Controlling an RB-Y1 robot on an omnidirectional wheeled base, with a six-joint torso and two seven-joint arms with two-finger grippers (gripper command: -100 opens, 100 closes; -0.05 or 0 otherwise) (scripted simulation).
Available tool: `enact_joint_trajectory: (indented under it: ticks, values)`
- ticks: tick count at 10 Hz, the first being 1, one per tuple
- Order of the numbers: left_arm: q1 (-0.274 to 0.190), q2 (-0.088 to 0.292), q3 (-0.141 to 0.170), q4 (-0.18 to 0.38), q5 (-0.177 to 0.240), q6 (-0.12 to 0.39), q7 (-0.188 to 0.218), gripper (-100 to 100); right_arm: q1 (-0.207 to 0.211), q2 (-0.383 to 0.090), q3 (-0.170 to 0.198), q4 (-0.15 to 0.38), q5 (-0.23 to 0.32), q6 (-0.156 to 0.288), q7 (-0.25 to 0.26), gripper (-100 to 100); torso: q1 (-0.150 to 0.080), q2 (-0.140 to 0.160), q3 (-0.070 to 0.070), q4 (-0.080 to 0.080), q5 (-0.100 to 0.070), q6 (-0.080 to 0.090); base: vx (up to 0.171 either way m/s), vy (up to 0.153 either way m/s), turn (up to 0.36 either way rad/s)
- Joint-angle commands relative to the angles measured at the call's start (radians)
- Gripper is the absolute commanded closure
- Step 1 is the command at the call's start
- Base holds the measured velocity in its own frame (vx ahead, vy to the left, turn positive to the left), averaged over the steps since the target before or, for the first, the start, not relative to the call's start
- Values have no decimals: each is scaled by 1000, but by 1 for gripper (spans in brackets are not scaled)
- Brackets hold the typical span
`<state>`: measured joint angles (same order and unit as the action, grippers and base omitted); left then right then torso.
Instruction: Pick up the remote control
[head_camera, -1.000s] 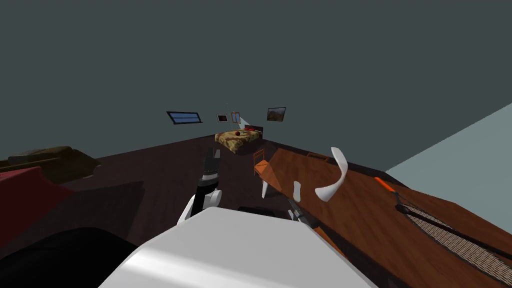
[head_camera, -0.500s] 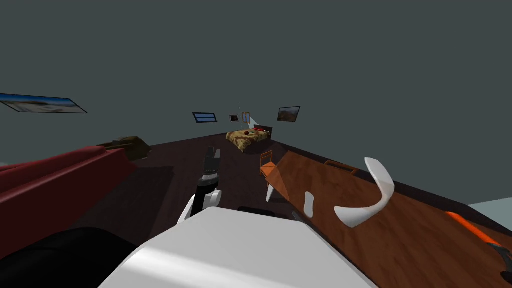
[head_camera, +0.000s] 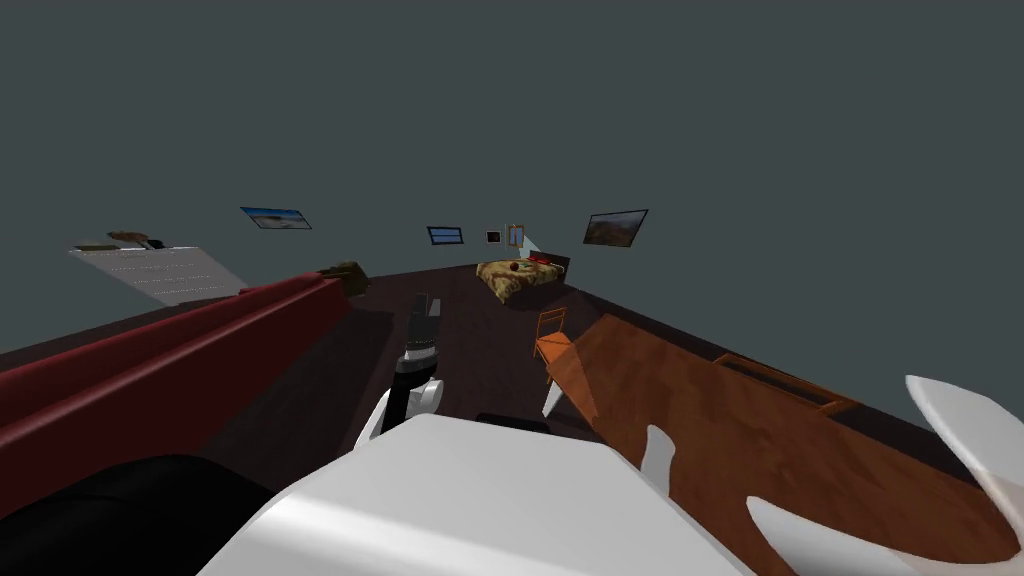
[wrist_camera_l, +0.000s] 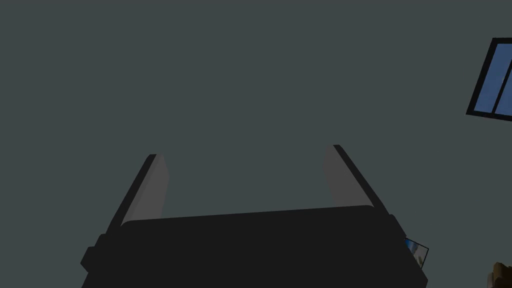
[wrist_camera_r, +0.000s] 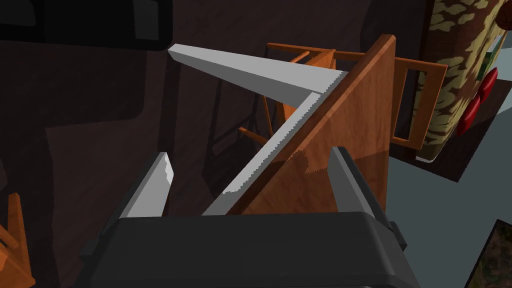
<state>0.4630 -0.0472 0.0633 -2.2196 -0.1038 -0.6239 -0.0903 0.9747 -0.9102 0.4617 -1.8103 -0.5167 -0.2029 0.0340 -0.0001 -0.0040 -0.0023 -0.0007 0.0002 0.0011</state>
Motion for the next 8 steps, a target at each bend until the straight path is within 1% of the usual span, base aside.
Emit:
enact_joint_trajectory:
  ticks: [1, 2, 3, 4, 6, 8]
  values:
    - [0, 0, 0, 0, 0, 0, 0, 0, 0, -25, 24, 43, -18, -8, -2, -100, 0, 0, 0, 0, 0, 0, 37, -14, 331]
    - [0, 0, 0, 0, 0, 0, 0, 0, 15, -56, 43, 67, -47, 5, 1, -100, 0, 0, 0, 0, 0, 0, 34, -10, 443]
    - [0, 0, 0, 0, 0, 0, 0, 0, 15, -56, 43, 72, -47, 5, 1, -100, 0, 1, 0, 0, 0, 0, 29, -19, 177]
    - [0, 0, 0, 0, 0, 0, 0, 0, 27, -86, 61, 99, -76, 17, 4, -100, 1, 1, 1, 0, 0, 1, 34, -12, 367]
    - [0, 0, 0, 0, 0, 0, 0, 0, 48, -140, 94, 154, -131, 42, 9, -100, 0, 0, 0, 0, 0, 0, 53, -28, 473]
    - [0, 0, 0, 0, 0, 0, 0, 0, 62, -186, 124, 205, -182, 65, 14, -100, -2, -1, -1, 0, 0, 0, 58, -69, 435]
